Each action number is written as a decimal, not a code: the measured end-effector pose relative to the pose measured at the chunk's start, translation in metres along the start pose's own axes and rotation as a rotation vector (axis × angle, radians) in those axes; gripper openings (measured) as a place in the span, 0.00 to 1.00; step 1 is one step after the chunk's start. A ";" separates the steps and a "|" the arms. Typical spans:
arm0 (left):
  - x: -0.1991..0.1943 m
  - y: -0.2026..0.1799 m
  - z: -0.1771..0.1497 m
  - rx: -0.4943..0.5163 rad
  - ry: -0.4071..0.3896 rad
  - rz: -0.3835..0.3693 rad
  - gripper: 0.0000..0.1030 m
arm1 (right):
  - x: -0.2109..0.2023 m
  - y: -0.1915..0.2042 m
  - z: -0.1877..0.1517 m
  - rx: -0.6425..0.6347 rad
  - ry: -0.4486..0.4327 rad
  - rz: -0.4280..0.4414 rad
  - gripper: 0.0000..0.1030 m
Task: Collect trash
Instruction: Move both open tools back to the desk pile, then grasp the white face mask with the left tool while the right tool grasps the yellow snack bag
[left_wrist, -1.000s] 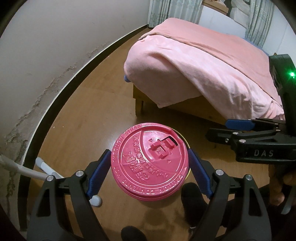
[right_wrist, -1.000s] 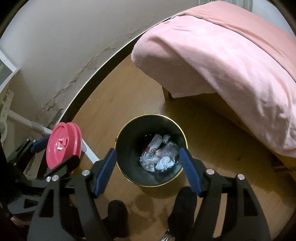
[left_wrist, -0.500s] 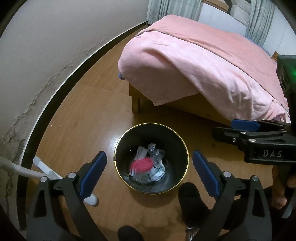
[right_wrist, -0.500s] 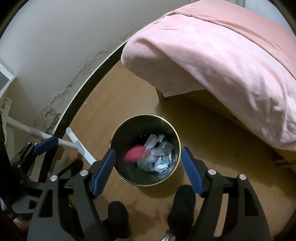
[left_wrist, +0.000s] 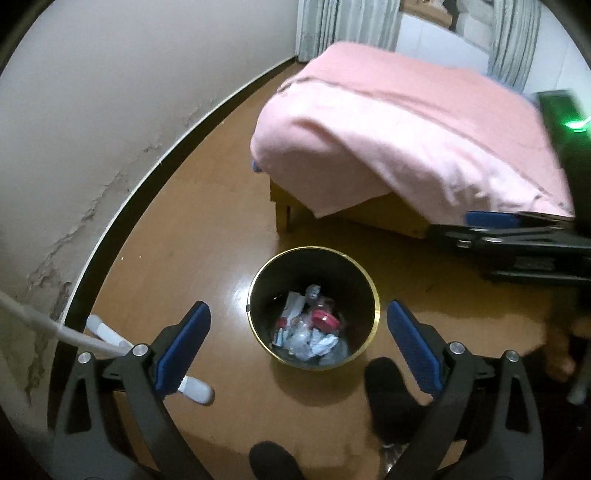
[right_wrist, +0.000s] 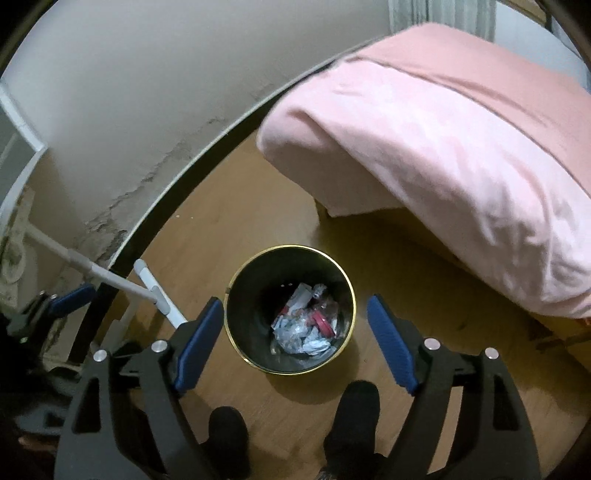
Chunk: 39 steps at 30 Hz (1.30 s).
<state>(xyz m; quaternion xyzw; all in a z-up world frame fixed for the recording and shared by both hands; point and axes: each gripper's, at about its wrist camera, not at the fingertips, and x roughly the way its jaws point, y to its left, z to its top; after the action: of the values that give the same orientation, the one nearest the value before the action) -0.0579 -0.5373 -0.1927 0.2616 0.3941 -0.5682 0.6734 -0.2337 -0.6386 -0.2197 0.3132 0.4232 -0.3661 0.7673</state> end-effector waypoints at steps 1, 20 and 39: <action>-0.019 0.002 -0.003 0.006 -0.011 0.005 0.91 | -0.007 0.009 0.003 -0.008 -0.002 0.016 0.75; -0.388 0.297 -0.216 -0.486 -0.103 0.586 0.91 | -0.137 0.358 -0.007 -0.608 -0.081 0.448 0.78; -0.401 0.436 -0.304 -0.744 -0.107 0.539 0.34 | -0.132 0.621 -0.059 -1.158 -0.007 0.513 0.79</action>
<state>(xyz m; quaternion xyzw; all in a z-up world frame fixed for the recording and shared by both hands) 0.2771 0.0248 -0.0696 0.0655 0.4537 -0.2057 0.8646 0.2055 -0.2198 -0.0240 -0.0627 0.4615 0.1169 0.8772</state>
